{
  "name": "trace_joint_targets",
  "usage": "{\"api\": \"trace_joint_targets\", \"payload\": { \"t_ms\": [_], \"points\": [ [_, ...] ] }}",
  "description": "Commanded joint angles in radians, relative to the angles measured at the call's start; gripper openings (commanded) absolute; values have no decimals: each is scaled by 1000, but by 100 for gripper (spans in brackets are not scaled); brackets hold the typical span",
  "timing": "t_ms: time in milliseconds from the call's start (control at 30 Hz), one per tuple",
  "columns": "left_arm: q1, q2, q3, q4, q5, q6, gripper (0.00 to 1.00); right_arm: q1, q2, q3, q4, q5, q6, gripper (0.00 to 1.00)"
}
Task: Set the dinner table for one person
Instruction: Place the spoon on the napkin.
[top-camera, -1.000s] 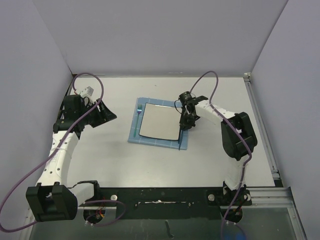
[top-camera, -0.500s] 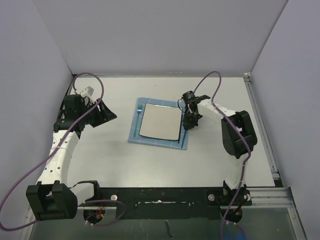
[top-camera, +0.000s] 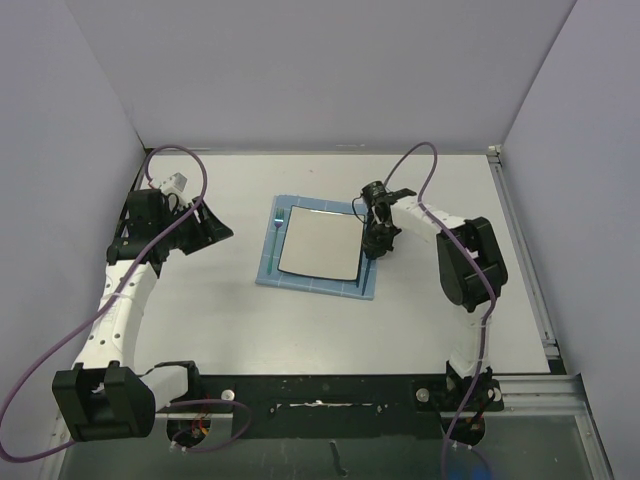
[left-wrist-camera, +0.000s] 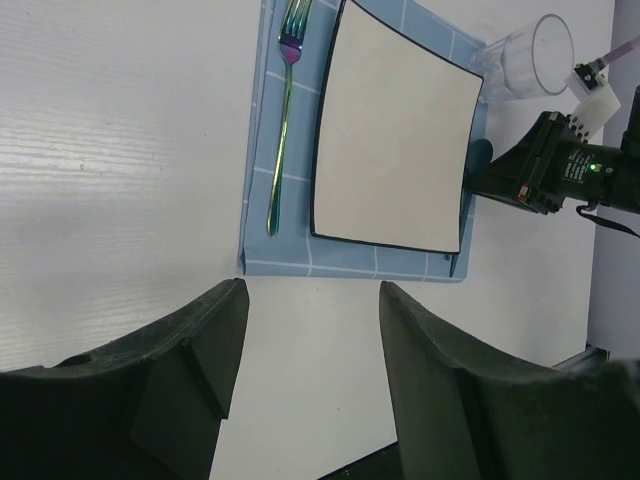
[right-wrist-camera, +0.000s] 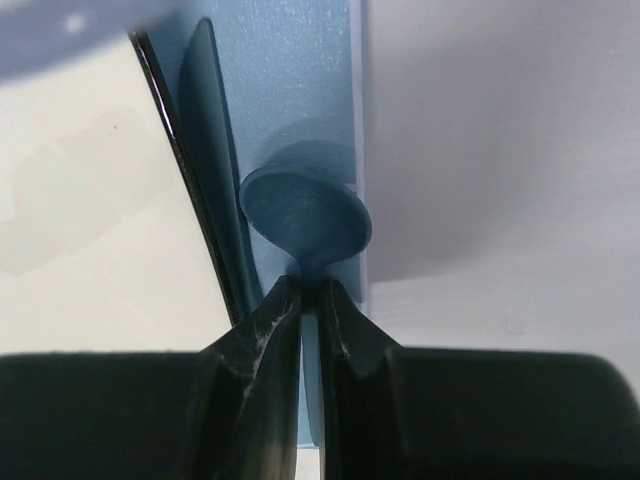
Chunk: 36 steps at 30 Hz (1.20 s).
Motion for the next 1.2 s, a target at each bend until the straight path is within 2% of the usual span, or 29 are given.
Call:
{"api": "trace_joint_targets", "payload": {
  "t_ms": [0, 400, 633, 733, 867, 1167],
  "points": [
    [8, -4, -5, 48, 4, 11, 53, 0, 20, 55, 10, 18, 2, 0],
    [11, -7, -7, 46, 5, 12, 53, -3, 37, 77, -4, 27, -3, 0],
    [11, -14, -13, 44, 7, 11, 53, -6, 14, 42, 48, -20, -20, 17],
    [11, -22, -17, 40, 7, 11, 53, -5, 0, 38, 49, -23, -25, 19],
    [11, -32, -22, 36, 7, 11, 53, -5, -29, 26, 51, -13, -41, 34],
    [11, -66, -30, 15, 7, 12, 53, -5, -117, 32, 1, 30, -54, 36]
  ]
}}
